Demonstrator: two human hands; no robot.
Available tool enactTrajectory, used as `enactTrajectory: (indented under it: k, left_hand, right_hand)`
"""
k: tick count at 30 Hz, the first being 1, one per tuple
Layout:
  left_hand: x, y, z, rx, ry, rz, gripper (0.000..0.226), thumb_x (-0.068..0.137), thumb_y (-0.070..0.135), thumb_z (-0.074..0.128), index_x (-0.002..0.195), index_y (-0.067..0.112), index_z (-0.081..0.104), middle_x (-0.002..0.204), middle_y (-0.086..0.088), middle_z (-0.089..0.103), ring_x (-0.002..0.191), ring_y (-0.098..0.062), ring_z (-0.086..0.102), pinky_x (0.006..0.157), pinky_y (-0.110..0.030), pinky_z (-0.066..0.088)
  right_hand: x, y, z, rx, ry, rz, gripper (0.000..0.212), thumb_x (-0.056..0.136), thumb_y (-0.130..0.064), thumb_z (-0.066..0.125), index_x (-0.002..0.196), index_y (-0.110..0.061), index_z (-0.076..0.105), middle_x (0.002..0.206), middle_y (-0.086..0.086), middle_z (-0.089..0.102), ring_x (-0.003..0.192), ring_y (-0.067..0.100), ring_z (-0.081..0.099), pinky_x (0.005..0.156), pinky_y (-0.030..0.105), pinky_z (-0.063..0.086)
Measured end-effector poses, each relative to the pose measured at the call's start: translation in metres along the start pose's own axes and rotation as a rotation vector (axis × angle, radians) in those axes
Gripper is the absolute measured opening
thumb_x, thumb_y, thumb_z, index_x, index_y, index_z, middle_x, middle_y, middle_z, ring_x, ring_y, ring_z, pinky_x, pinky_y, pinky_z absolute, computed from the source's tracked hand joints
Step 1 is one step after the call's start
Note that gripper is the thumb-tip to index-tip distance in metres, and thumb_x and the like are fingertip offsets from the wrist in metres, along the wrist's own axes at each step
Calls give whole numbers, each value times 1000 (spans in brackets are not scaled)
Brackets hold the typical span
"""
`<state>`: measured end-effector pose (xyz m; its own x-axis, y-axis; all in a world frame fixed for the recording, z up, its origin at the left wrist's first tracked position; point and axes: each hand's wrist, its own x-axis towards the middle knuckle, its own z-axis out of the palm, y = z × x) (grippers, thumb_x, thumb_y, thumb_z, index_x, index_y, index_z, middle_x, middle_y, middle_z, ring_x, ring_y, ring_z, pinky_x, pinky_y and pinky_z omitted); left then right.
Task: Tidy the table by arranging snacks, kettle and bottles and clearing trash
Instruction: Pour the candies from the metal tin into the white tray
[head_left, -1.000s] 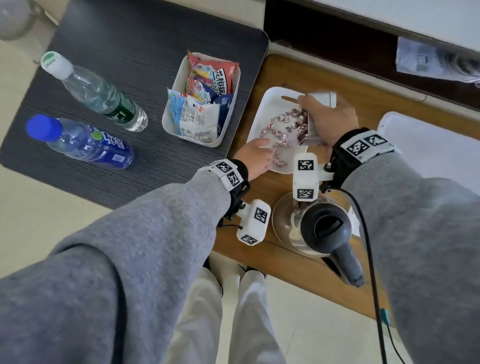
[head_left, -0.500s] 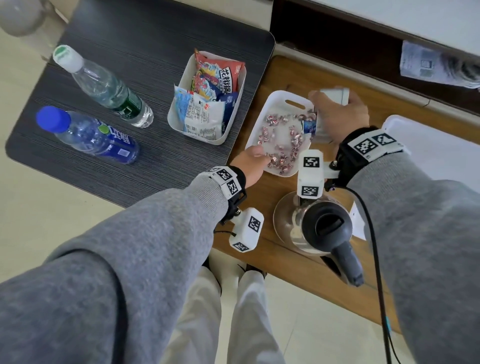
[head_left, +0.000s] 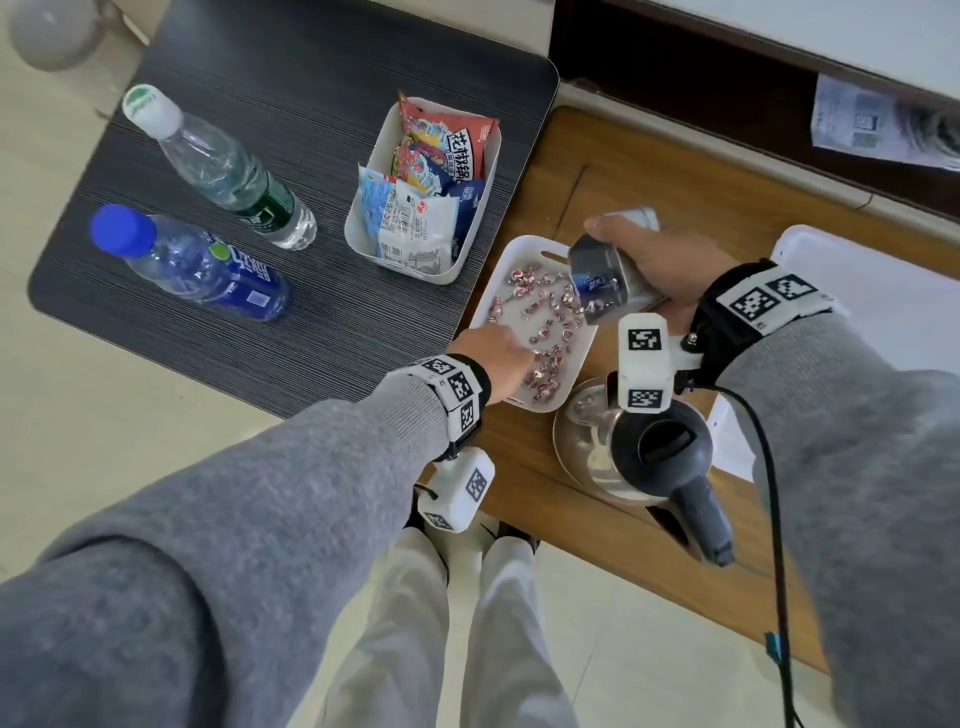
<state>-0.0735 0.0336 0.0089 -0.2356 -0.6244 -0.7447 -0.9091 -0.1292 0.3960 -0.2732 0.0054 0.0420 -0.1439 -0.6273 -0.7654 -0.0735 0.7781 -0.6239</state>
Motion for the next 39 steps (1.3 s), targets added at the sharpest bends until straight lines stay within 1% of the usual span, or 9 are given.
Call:
enactTrajectory:
  k: [3, 6, 10, 14, 19, 22, 26, 33, 39]
  left_hand:
    - [0, 13, -5, -478, 46, 65, 42, 92, 54, 50, 123, 25, 53, 110, -1, 68, 85, -15, 69, 75, -35, 60]
    - [-2, 43, -15, -871, -22, 11, 27, 93, 37, 62, 110, 18, 56, 104, -9, 70, 89, -22, 71, 80, -40, 60]
    - [4, 57, -6, -685, 44, -25, 37, 79, 33, 64, 110, 14, 63, 110, -15, 70, 100, -32, 69, 92, -43, 55]
    - [6, 51, 5, -633, 94, 48, 11, 85, 18, 68, 95, 14, 70, 89, -10, 76, 71, -21, 74, 61, -28, 61]
    - [4, 61, 11, -691, 7, 49, 11, 93, 15, 62, 87, 15, 72, 90, -12, 76, 82, -25, 75, 80, -39, 61]
    - [-5, 75, 13, -456, 41, 139, 22, 92, 35, 59, 102, 20, 72, 90, 1, 72, 73, -14, 65, 67, -21, 51]
    - [-29, 108, 21, -697, -184, 172, 13, 89, 25, 66, 97, 15, 63, 88, -11, 71, 72, -23, 68, 83, -39, 59]
    - [-45, 141, 47, -565, -167, 206, 14, 86, 1, 64, 100, -2, 64, 82, -20, 72, 61, -24, 67, 56, -28, 55]
    - [-51, 154, 86, -375, -172, 266, 12, 91, 15, 65, 84, 13, 75, 79, -15, 73, 70, -27, 72, 77, -36, 62]
  right_hand:
    - [-12, -2, 6, -22, -118, 11, 76, 55, -58, 91, 111, -11, 70, 108, 17, 79, 104, 39, 75, 99, 61, 55]
    - [-19, -1, 14, -31, -174, -2, 75, 59, -53, 88, 117, -7, 72, 109, 18, 78, 97, 35, 76, 97, 59, 57]
    - [-29, 4, 15, -1, -184, 17, 79, 46, -56, 91, 110, -11, 75, 104, 14, 80, 95, 33, 77, 95, 59, 58]
    - [-40, 17, 1, -20, -102, 49, 94, 37, -61, 95, 113, -10, 73, 104, 15, 80, 96, 38, 77, 92, 62, 59]
    - [-55, 29, -29, 29, 160, 5, 98, 28, -75, 86, 105, -20, 64, 104, 9, 79, 92, 31, 78, 90, 55, 62]
    - [-70, 33, -46, 9, 215, -34, 81, 44, -74, 80, 102, -20, 68, 102, 6, 78, 93, 26, 77, 92, 51, 61]
    - [-94, 37, -52, 24, 129, -80, 62, 59, -61, 84, 106, -24, 69, 107, 7, 78, 96, 29, 77, 89, 52, 62]
    - [-120, 62, -75, 161, 250, -78, 75, 48, -69, 80, 107, -24, 72, 102, 4, 81, 95, 26, 78, 91, 51, 62]
    - [-153, 122, -119, 329, 489, 9, 86, 44, -74, 81, 112, -24, 67, 104, 4, 79, 92, 25, 78, 88, 54, 63]
